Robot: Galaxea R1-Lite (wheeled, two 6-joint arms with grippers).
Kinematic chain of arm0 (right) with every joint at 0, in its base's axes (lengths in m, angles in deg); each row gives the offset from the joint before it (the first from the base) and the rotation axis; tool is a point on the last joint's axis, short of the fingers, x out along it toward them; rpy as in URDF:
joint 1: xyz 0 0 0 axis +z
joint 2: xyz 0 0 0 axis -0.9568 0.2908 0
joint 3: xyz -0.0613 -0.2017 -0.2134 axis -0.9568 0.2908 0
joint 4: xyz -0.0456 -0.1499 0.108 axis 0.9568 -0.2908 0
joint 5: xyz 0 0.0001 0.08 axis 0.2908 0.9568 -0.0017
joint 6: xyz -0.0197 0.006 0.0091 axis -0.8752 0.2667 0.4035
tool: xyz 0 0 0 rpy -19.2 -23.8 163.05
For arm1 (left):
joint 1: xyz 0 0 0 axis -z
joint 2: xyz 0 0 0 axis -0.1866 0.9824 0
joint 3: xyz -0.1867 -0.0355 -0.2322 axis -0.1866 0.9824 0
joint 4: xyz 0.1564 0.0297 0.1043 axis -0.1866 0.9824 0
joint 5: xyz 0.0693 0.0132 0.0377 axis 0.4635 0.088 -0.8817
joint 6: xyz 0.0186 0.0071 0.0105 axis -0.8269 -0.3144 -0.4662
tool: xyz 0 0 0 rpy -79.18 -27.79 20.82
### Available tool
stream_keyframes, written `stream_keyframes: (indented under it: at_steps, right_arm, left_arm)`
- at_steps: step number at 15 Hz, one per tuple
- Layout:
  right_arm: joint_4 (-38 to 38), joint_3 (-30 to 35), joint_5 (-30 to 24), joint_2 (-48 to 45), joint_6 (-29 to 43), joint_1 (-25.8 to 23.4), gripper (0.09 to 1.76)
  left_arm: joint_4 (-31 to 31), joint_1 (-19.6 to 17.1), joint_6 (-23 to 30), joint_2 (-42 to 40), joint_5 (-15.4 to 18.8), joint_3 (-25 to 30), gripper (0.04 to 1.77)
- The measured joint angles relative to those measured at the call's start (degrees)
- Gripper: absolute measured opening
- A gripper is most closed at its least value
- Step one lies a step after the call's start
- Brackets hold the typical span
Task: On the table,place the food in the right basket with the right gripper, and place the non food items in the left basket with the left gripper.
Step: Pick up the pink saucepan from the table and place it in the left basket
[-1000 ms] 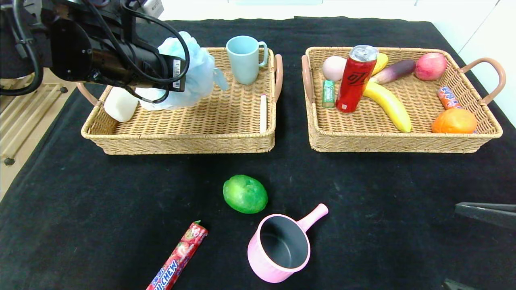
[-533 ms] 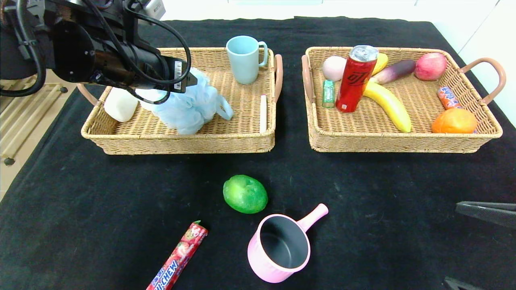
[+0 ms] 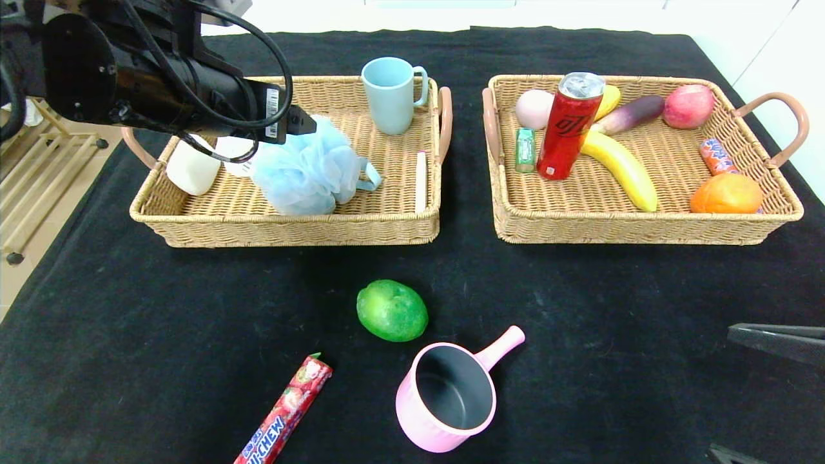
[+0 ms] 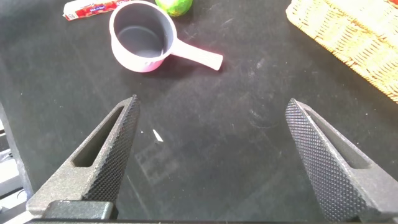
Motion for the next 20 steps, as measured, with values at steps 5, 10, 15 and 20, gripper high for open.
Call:
stream_keyframes:
  at_steps: [5, 10, 15, 20]
  right_arm:
    - [-0.11, 0.15, -0.04, 0.13, -0.02, 0.06, 1.71]
    - [-0.09, 0.3, -0.09, 0.28, -0.13, 0.11, 1.71]
    - [-0.09, 0.41, -0.11, 0.8, -0.28, 0.12, 1.71]
    - [-0.01, 0.85, -0.09, 1.96, -0.48, 0.3, 1.71]
  left_arm:
    - [5.49, 3.43, 0.16, -4.77, -0.18, 0.43, 1.62]
    - [7.8, 6.24, 0.16, -10.2, -0.16, 3.78, 1.67]
    - [10.4, 11.61, 1.23, -15.57, 0.2, 10.45, 1.69]
    - [14.42, 18.88, 7.81, -16.96, 0.48, 15.03, 1.7]
